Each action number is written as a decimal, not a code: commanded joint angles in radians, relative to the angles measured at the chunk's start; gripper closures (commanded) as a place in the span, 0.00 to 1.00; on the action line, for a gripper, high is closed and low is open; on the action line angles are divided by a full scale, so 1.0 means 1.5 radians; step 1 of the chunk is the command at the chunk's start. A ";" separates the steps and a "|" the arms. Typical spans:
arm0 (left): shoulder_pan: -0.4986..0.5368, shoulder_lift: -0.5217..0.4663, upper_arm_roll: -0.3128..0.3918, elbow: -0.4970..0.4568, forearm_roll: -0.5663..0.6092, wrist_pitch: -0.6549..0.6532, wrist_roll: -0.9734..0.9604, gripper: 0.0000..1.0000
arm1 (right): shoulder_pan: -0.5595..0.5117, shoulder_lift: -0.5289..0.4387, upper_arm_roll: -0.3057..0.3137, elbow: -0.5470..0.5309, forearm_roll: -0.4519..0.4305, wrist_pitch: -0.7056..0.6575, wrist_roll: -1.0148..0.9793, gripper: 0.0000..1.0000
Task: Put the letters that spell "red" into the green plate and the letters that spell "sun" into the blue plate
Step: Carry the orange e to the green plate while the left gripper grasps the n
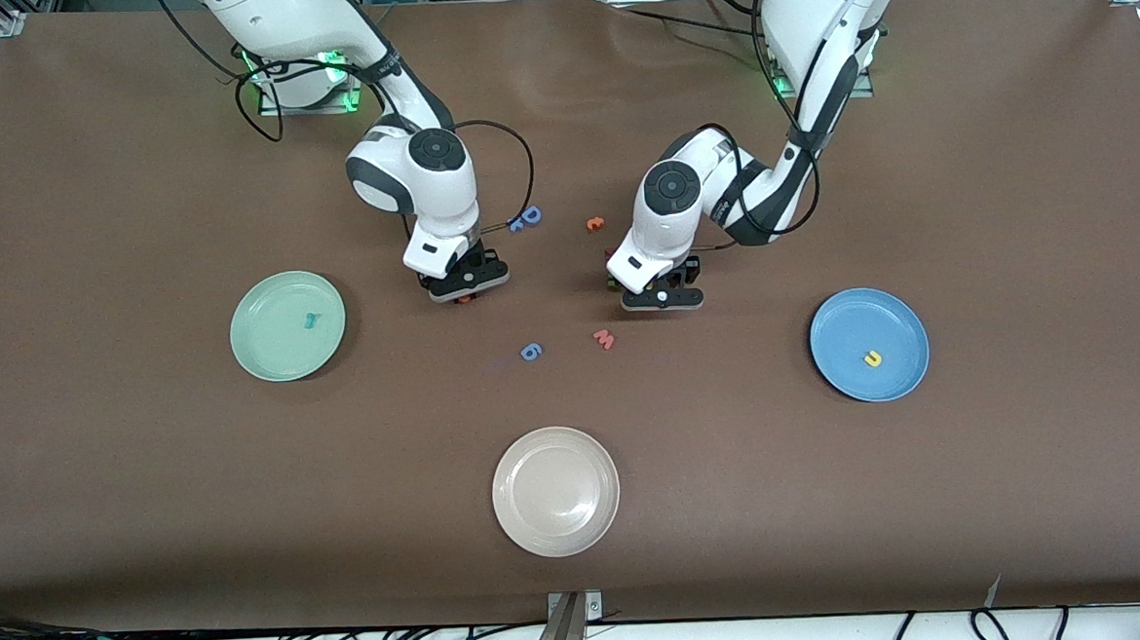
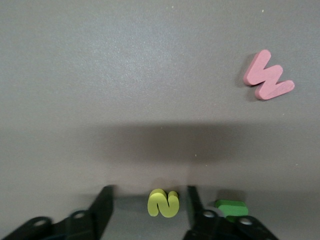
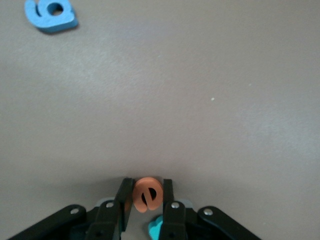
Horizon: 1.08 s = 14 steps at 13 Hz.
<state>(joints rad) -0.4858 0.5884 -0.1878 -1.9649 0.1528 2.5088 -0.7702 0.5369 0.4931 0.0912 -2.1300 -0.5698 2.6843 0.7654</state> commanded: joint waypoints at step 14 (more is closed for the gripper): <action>0.111 -0.013 0.007 0.114 0.019 -0.190 0.120 0.83 | -0.175 -0.110 -0.095 -0.009 0.103 -0.234 -0.460 0.89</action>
<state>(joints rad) -0.3730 0.5810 -0.1698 -1.8456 0.1548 2.3154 -0.6776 0.2900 0.3332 -0.0307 -2.1236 -0.4378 2.3382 0.1270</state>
